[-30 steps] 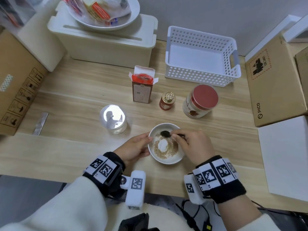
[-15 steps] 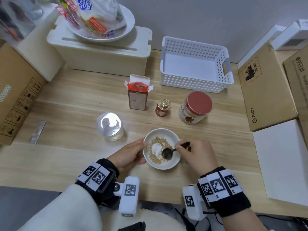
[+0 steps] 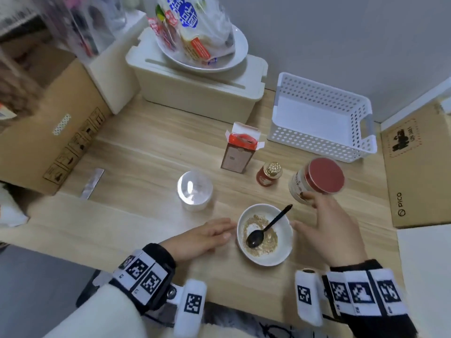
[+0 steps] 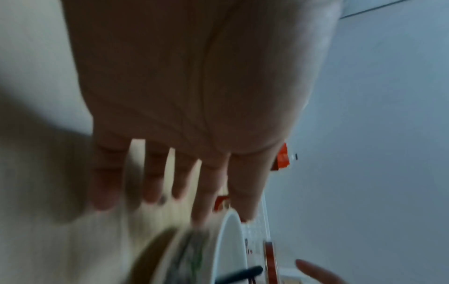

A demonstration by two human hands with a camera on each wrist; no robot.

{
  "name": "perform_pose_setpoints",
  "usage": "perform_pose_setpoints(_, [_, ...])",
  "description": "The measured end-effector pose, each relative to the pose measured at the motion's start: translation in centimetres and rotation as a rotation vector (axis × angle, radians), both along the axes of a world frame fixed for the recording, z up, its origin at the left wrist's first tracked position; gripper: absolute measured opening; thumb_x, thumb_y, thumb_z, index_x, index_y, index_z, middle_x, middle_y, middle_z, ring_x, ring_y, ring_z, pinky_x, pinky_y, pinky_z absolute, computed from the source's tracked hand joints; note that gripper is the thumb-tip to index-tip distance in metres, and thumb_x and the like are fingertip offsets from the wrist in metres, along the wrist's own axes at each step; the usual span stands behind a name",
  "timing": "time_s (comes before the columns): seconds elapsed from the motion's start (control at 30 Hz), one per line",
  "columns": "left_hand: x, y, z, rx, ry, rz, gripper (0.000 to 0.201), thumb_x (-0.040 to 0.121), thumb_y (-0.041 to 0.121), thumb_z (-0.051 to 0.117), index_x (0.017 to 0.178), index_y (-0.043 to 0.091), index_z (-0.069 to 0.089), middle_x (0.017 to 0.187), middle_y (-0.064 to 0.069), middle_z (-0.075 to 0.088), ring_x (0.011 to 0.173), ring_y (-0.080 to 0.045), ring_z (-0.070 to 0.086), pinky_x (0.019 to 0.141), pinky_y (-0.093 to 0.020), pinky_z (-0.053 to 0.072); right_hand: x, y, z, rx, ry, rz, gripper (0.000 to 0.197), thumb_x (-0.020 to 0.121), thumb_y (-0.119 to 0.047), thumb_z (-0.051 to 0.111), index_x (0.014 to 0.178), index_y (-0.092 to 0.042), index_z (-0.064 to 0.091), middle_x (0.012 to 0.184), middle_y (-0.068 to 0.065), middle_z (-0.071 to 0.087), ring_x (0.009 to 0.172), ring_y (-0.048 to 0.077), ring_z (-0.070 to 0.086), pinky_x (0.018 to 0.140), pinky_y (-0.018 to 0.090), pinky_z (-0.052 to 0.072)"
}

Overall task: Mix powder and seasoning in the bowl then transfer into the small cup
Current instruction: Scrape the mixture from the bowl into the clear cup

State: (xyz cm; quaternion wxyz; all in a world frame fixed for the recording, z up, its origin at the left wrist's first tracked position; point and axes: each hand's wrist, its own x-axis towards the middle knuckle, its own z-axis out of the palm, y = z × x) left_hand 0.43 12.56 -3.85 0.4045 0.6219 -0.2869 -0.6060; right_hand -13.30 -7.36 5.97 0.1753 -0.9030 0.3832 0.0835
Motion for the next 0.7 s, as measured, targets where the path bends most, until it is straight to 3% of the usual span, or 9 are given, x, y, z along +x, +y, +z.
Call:
perform_pose_setpoints(0.07, [1.8, 2.4, 0.5, 0.053, 0.029, 0.02, 0.026, 0.092, 0.032, 0.052, 0.117, 0.028, 0.059, 0.128, 0.016, 0.053, 0.124, -0.004, 0.046, 0.102, -0.015, 0.033, 2.7, 1.7, 1.7, 0.061, -0.091, 0.103, 0.053, 0.078, -0.037, 0.066, 0.125, -0.029, 0.044, 0.123, -0.002, 0.054, 0.113, 0.018, 0.051, 0.09, 0.041, 0.044])
perform_pose_setpoints(0.13, [3.6, 4.2, 0.9, 0.084, 0.041, 0.141, 0.012, 0.085, 0.023, 0.063, 0.095, 0.021, 0.07, 0.097, 0.014, 0.072, 0.102, -0.008, 0.062, 0.094, -0.019, 0.043, 5.9, 3.8, 2.4, 0.19, -0.137, 0.239, 0.048, 0.081, -0.036, 0.062, 0.126, -0.029, 0.044, 0.125, -0.004, 0.051, 0.113, 0.015, 0.05, 0.093, 0.038, 0.043])
perform_pose_setpoints(0.17, [4.6, 5.0, 1.1, 0.088, 0.016, 0.232, 0.012, 0.079, 0.021, 0.068, 0.091, 0.019, 0.069, 0.087, 0.011, 0.074, 0.095, -0.011, 0.064, 0.092, -0.024, 0.045, 7.8, 5.1, 2.3, 0.228, -0.12, 0.322, 0.048, 0.082, -0.035, 0.061, 0.126, -0.029, 0.044, 0.127, -0.003, 0.049, 0.115, 0.016, 0.048, 0.095, 0.038, 0.042])
perform_pose_setpoints(0.23, [6.2, 5.7, 1.1, 0.084, -0.042, 0.426, 0.034, 0.063, 0.023, 0.072, 0.095, 0.016, 0.063, 0.075, 0.007, 0.07, 0.083, -0.016, 0.065, 0.087, -0.033, 0.045, 11.2, 7.3, 1.3, 0.236, -0.072, 0.459, 0.052, 0.082, -0.035, 0.061, 0.13, -0.028, 0.04, 0.131, 0.0, 0.044, 0.119, 0.019, 0.045, 0.096, 0.039, 0.041])
perform_pose_setpoints(0.33, [7.5, 4.8, 0.8, 0.106, -0.191, 0.549, 0.073, 0.057, 0.016, 0.079, 0.122, 0.012, 0.045, 0.089, -0.001, 0.058, 0.081, -0.017, 0.056, 0.085, -0.031, 0.041, 14.3, 9.5, -0.6, 0.188, 0.044, 0.544, 0.07, 0.077, -0.033, 0.067, 0.135, -0.032, 0.028, 0.138, 0.004, 0.031, 0.121, 0.027, 0.04, 0.093, 0.044, 0.044])
perform_pose_setpoints(0.43, [7.8, 3.1, 0.2, 0.147, -0.516, 0.364, 0.1, 0.059, 0.016, 0.085, 0.14, 0.019, 0.027, 0.12, -0.001, 0.04, 0.112, -0.018, 0.04, 0.099, -0.031, 0.036, 15.4, 10.5, -2.2, 0.106, 0.197, 0.568, 0.085, 0.069, -0.03, 0.075, 0.134, -0.037, 0.022, 0.136, 0.008, 0.023, 0.113, 0.033, 0.041, 0.084, 0.045, 0.048])
perform_pose_setpoints(0.5, [7.9, 2.1, -0.5, 0.084, -0.522, 0.337, 0.099, 0.056, 0.017, 0.085, 0.138, 0.022, 0.031, 0.129, 0.0, 0.042, 0.122, -0.02, 0.039, 0.102, -0.035, 0.037, 15.6, 10.8, -2.9, 0.085, 0.214, 0.563, 0.078, 0.069, -0.027, 0.075, 0.129, -0.033, 0.027, 0.126, 0.008, 0.025, 0.103, 0.032, 0.047, 0.073, 0.039, 0.048])
perform_pose_setpoints(0.6, [7.7, 1.4, -1.1, -0.002, -0.429, 0.361, 0.091, 0.058, 0.011, 0.081, 0.135, 0.027, 0.035, 0.131, 0.004, 0.05, 0.121, -0.014, 0.048, 0.098, -0.03, 0.041, 15.7, 11.0, -3.3, 0.11, 0.161, 0.566, 0.065, 0.071, -0.022, 0.071, 0.124, -0.025, 0.032, 0.117, 0.009, 0.031, 0.093, 0.032, 0.051, 0.067, 0.036, 0.044])
perform_pose_setpoints(0.7, [7.9, 1.6, -0.8, -0.07, -0.396, 0.371, 0.073, 0.058, 0.011, 0.081, 0.114, 0.038, 0.044, 0.111, 0.015, 0.059, 0.103, 0.003, 0.056, 0.083, -0.016, 0.045, 15.7, 10.8, -3.2, 0.199, 0.089, 0.526, 0.064, 0.069, -0.021, 0.071, 0.121, -0.027, 0.035, 0.111, 0.008, 0.034, 0.083, 0.029, 0.05, 0.068, 0.035, 0.045])
